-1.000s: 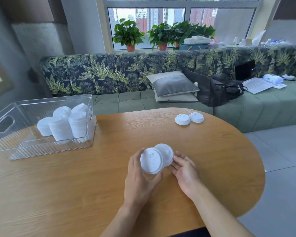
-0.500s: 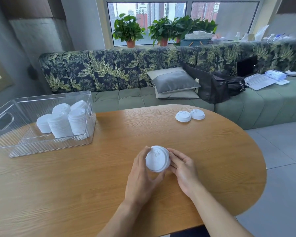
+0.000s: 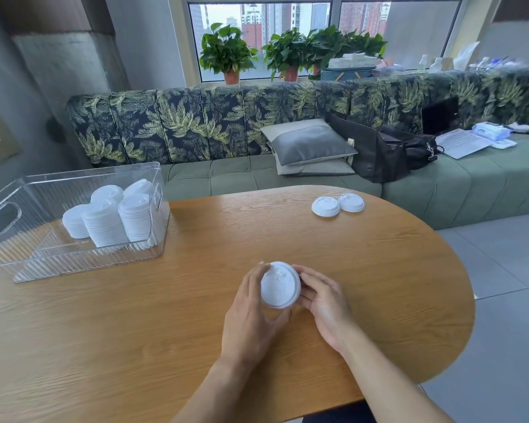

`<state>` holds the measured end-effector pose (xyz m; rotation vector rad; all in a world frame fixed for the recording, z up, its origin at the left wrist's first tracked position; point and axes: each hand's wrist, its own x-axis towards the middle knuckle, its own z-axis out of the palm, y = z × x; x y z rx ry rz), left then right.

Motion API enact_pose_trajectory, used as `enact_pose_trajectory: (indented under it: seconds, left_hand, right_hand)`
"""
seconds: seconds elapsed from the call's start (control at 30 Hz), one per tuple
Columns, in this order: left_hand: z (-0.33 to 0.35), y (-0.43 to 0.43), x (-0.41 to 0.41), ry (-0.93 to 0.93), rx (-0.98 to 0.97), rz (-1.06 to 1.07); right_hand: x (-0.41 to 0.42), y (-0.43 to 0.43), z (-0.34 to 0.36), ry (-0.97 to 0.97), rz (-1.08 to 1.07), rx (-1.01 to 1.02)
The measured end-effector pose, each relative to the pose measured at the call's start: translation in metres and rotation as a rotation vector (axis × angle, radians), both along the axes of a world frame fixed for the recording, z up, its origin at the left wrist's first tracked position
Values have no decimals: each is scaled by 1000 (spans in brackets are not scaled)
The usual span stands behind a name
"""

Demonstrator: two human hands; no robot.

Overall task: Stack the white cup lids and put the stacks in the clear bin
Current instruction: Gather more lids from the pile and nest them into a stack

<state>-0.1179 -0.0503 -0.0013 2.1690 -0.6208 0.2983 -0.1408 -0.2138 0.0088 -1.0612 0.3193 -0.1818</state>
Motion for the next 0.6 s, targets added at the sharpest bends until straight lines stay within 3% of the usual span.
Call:
enact_pose_trajectory:
  seconds: [0.23,0.4,0.6]
  left_hand:
    - [2,0,1,58,-47,-20]
    - [7,1,2,307,-368,27]
    - [11,6,9,494,-496,3]
  right_hand:
    - [-3,5,6,21,3,-85]
    - [-3,-3,5,-6,-2,94]
    - [-3,-2,6,-2,80,-46]
